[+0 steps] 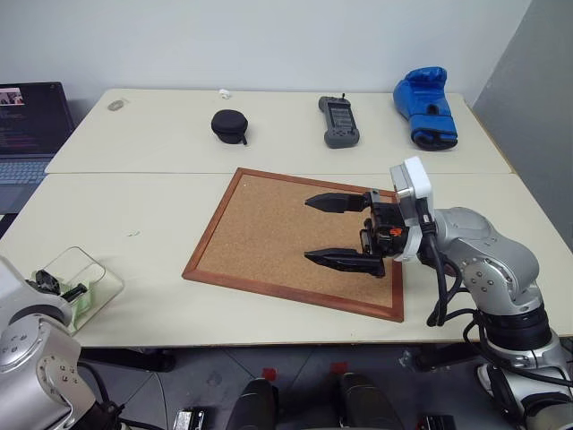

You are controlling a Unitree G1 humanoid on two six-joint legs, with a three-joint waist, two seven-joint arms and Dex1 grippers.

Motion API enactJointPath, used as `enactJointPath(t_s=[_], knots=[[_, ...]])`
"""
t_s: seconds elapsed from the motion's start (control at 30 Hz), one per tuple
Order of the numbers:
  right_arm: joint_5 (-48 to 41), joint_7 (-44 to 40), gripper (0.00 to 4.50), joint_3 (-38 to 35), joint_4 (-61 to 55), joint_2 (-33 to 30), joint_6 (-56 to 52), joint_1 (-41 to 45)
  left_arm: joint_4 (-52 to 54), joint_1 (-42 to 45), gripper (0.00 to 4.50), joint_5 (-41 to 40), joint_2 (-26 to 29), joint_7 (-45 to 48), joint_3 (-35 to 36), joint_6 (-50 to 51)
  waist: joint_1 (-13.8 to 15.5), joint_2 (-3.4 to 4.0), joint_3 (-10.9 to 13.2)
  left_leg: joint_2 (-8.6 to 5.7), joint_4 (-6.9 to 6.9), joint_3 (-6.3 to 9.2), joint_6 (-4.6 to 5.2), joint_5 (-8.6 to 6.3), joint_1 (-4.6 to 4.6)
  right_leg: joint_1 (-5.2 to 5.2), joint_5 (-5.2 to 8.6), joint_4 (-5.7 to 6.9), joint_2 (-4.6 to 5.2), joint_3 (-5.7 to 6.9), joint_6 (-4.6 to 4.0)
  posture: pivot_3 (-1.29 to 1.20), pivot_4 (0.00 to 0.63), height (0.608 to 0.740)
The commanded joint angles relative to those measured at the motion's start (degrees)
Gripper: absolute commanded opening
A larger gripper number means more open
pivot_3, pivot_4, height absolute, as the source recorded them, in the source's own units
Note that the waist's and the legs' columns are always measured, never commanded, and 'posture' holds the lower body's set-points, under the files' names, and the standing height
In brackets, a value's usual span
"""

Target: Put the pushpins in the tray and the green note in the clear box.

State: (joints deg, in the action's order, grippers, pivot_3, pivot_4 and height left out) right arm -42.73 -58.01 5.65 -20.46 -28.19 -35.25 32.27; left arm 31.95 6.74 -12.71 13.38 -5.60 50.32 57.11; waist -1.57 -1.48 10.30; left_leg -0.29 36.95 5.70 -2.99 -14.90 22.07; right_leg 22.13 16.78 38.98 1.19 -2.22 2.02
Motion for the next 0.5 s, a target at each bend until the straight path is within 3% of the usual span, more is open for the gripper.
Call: enactJointPath(t_s=[0.03,0.3,0.4,0.5], knots=[[0.08,0.60,4.50,-0.74,-1.87,-0.40,0.29,1.29,1.86,-0.29,2.33,-0.44,0.45,-0.39,-0.30,-0.89,0.00,0.00,0.00,0.00,0.00,0.00,0.00,0.00,0.00,0.00,0.00,0.00,0.00,0.00,0.00,0.00,0.150,0.740],[-0.80,2.34,4.50,-1.75,-3.03,-0.63,-1.15,-0.17,5.02,-1.98,3.81,-1.16,0.61,0.40,-2.17,-0.41,-0.02,0.00,0.00,0.01,0.00,0.00,0.00,0.00,0.00,0.01,0.00,0.00,0.00,-0.02,0.00,0.00,0.150,0.740],[-1.04,3.87,4.50,-2.82,-3.99,-1.14,-1.80,-1.79,7.18,-3.57,4.46,-1.30,2.22,2.77,-6.48,-1.91,-0.01,0.00,0.00,0.02,-0.01,0.01,0.00,0.00,0.01,0.00,0.00,0.00,0.01,-0.02,0.00,0.00,0.150,0.740],[0.32,9.08,4.50,-4.63,-5.28,-0.61,-2.18,-3.97,9.74,-2.70,4.46,-2.02,5.07,5.84,-12.30,-3.53,0.08,-0.01,0.00,-0.01,0.00,-0.01,0.00,0.00,0.03,-0.01,0.00,-0.01,0.02,-0.02,0.00,0.00,0.150,0.740]])
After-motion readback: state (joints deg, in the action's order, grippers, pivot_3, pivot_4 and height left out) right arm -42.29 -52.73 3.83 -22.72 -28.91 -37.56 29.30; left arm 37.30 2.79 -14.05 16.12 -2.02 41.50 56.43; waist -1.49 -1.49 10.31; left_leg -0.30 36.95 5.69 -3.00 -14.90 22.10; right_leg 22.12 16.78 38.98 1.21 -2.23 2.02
